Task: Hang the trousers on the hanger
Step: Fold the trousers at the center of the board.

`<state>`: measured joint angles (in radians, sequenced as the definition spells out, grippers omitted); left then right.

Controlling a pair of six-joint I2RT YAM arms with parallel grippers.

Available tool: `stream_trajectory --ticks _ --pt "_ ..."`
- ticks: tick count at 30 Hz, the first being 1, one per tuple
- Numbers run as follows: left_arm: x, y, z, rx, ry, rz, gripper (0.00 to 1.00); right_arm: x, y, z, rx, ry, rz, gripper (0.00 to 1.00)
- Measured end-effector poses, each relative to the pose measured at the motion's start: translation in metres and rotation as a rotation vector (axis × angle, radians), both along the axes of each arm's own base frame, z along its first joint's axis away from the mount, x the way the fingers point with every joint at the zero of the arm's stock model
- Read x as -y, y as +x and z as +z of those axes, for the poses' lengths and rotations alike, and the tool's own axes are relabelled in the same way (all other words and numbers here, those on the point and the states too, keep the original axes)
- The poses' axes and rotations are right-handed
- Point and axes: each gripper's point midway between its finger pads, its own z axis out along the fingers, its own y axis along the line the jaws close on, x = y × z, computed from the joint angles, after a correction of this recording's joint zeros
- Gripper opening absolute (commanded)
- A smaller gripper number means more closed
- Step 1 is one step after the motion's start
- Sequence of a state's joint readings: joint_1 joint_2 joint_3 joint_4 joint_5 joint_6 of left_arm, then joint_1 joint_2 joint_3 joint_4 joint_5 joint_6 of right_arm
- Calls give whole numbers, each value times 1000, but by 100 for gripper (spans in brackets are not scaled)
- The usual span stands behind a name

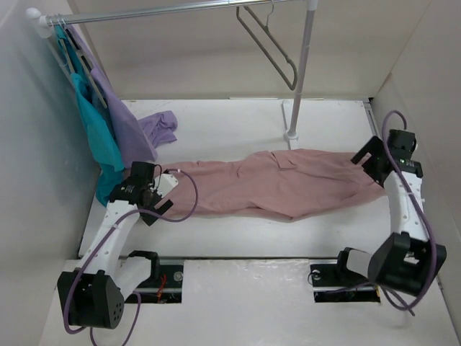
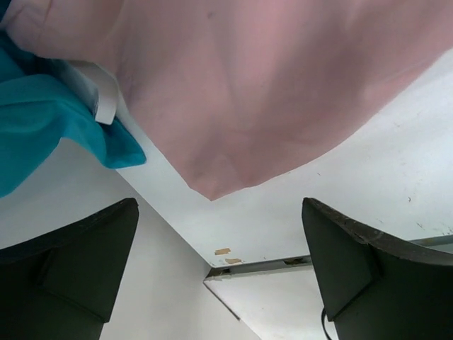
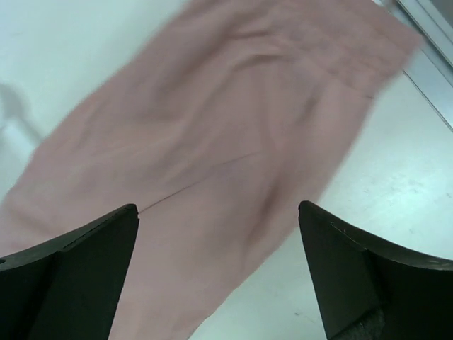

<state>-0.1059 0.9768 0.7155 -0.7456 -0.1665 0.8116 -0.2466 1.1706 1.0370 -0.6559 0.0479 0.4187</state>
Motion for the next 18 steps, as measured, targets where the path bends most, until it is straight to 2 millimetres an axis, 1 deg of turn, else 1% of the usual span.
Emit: stream_trajectory --ticks 2,3,6,9,13,15,16,18 --pt "-2 0 1 9 3 21 100 29 -11 -28 -72 45 -121 99" --pt "-3 2 2 20 7 34 100 39 -15 -41 -105 69 -170 99" --pt "-5 12 4 73 3 79 100 58 -23 -69 -168 118 -291 99" --pt "-5 21 2 112 -7 122 100 70 -27 -83 -186 127 -385 99" --pt "-5 24 -17 113 -16 166 100 82 -18 -94 -174 132 -447 99" --pt "-5 22 -27 103 -17 182 100 87 -12 -109 -190 146 -463 99" --pt "-5 21 -30 100 -17 189 100 89 -11 -120 -210 157 -473 96" --pt "-5 21 -34 111 -24 210 100 91 -13 -142 -264 185 -490 95"
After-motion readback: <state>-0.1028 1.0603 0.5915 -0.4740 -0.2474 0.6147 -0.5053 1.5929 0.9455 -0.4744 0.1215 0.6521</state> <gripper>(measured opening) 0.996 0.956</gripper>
